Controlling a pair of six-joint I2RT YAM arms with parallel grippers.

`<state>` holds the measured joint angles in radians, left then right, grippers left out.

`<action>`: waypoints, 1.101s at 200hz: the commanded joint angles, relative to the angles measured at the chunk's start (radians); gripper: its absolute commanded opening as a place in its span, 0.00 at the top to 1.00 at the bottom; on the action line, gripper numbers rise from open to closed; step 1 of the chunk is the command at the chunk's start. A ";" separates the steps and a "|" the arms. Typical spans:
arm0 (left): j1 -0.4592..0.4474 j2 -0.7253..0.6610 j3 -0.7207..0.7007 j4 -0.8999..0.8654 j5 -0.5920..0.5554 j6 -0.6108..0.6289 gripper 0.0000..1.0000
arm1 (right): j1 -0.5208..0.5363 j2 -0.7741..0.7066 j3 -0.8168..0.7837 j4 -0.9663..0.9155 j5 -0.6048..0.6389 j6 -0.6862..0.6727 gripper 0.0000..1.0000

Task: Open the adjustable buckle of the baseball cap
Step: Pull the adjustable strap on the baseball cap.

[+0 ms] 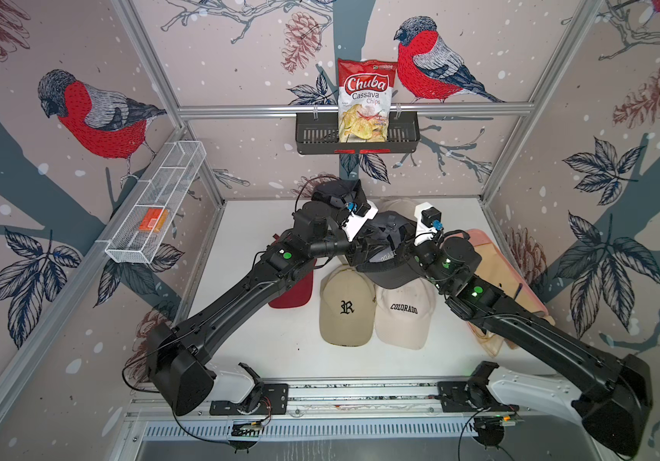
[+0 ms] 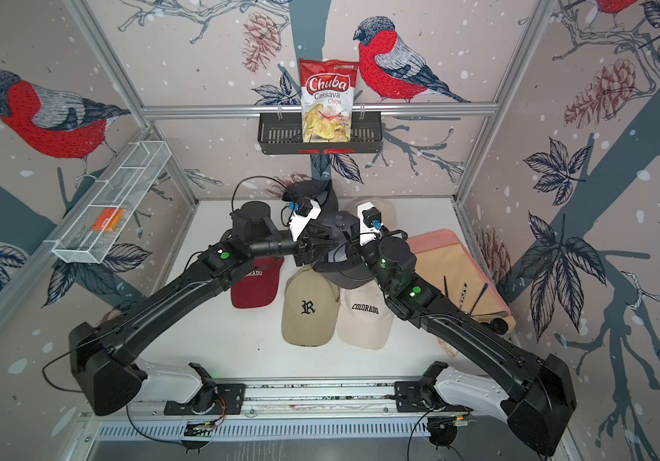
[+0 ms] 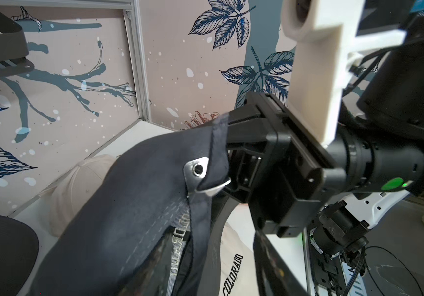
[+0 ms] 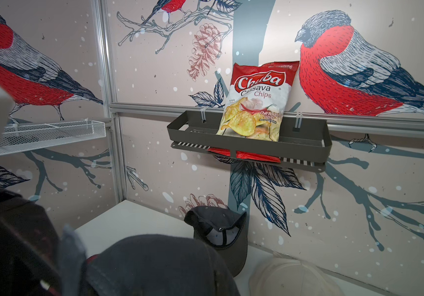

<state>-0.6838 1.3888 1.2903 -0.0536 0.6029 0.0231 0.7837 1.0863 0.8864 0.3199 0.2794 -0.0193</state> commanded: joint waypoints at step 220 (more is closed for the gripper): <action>0.003 0.125 0.248 -0.245 0.218 0.121 1.00 | -0.013 -0.127 -0.125 0.102 -0.195 -0.341 0.56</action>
<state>-0.6838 1.5009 1.5082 -0.2604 0.7799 0.1123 0.7639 0.9760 0.7738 0.3447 0.1329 -0.3023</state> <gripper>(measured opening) 0.050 0.452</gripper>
